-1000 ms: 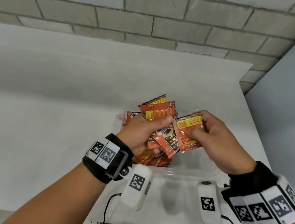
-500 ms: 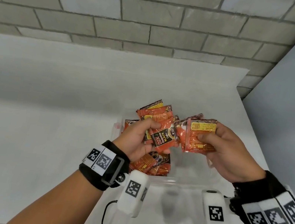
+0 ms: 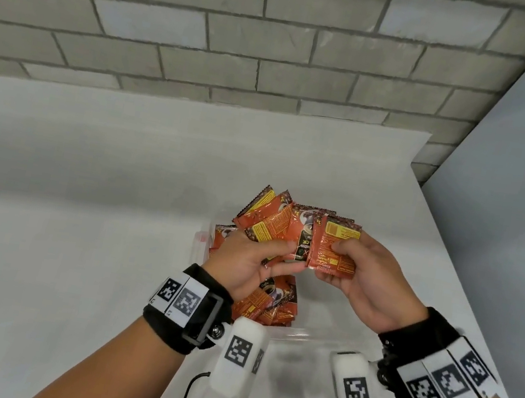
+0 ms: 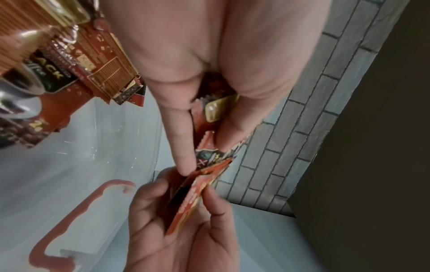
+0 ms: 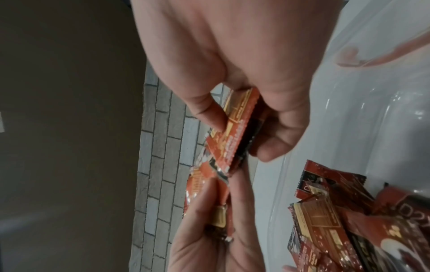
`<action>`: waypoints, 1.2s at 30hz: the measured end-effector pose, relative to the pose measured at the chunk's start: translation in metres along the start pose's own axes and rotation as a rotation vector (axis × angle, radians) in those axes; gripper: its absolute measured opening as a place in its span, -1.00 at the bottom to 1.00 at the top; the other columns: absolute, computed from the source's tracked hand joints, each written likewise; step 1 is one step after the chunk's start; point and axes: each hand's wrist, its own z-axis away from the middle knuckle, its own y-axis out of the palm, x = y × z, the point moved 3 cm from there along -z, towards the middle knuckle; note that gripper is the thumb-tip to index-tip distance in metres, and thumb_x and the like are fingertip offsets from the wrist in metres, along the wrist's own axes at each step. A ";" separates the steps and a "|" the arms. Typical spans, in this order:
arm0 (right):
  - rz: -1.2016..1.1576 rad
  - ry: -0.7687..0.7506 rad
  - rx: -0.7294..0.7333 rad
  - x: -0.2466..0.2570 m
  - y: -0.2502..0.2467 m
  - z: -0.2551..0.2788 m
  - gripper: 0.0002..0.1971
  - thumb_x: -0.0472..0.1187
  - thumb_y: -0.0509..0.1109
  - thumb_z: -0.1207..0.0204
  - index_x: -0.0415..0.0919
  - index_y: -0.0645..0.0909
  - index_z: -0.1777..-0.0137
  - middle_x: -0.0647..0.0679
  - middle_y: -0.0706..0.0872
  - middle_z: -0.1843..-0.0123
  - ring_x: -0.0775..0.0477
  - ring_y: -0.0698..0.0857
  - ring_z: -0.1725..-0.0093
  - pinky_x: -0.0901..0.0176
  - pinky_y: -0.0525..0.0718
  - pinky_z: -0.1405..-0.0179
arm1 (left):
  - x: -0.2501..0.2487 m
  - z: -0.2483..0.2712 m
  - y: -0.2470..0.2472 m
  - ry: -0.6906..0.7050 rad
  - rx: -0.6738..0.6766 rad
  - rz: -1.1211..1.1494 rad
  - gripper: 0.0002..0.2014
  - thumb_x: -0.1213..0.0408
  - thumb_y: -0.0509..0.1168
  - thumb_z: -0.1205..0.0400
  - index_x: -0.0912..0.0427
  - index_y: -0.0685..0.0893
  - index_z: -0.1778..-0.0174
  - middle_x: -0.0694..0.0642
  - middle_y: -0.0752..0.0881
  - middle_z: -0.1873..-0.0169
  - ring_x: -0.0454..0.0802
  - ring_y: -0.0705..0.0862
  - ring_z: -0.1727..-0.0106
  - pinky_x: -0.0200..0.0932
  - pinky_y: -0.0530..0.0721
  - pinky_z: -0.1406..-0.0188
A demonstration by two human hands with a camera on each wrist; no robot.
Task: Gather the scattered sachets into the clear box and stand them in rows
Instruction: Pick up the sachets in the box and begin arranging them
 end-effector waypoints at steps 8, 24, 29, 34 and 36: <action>0.027 -0.029 -0.016 0.006 -0.005 0.001 -0.78 -0.42 0.20 -0.62 -0.17 0.63 -0.08 -0.03 0.81 0.18 0.01 0.76 0.20 0.08 0.70 0.20 | 0.001 0.000 -0.004 0.000 -0.017 0.146 -0.68 0.32 0.32 -0.51 0.31 0.59 -0.17 0.29 0.74 -0.11 0.24 0.70 -0.12 0.10 0.73 -0.03; -0.040 0.035 0.004 0.002 0.006 -0.003 -0.80 -0.41 0.23 -0.62 -0.24 0.64 -0.11 -0.14 0.82 0.05 -0.04 0.79 0.12 0.10 0.77 0.20 | -0.002 -0.005 0.004 0.081 -0.036 0.049 -0.70 0.29 0.36 -0.48 0.27 0.66 -0.12 0.19 0.80 0.01 0.07 0.78 -0.03 -0.06 0.82 0.14; -0.017 0.038 -0.007 0.000 0.006 -0.001 -0.81 -0.42 0.23 -0.61 -0.23 0.64 -0.08 -0.14 0.81 0.05 -0.07 0.76 0.07 -0.01 0.73 -0.03 | -0.003 -0.005 0.001 0.031 -0.051 0.184 -0.69 0.24 0.31 -0.46 0.25 0.61 -0.10 0.28 0.72 -0.12 0.29 0.66 -0.25 0.13 0.76 0.07; -0.085 0.046 -0.008 0.000 0.003 0.003 -0.82 -0.40 0.19 -0.62 -0.25 0.60 -0.10 -0.15 0.79 0.12 -0.05 0.74 0.18 0.05 0.67 0.12 | -0.003 -0.004 -0.011 0.069 -0.128 0.071 -0.84 0.26 0.22 -0.66 0.23 0.66 -0.02 0.17 0.78 0.09 0.11 0.72 -0.02 0.03 0.73 0.05; -0.120 0.047 0.000 -0.002 0.002 0.005 -0.81 -0.38 0.17 -0.62 -0.25 0.57 -0.12 -0.16 0.77 0.12 -0.04 0.72 0.23 0.10 0.62 0.20 | -0.002 -0.002 -0.015 0.136 -0.163 -0.025 -0.89 0.24 0.31 -0.62 0.16 0.70 0.01 0.09 0.77 0.11 0.02 0.69 0.04 -0.08 0.64 0.12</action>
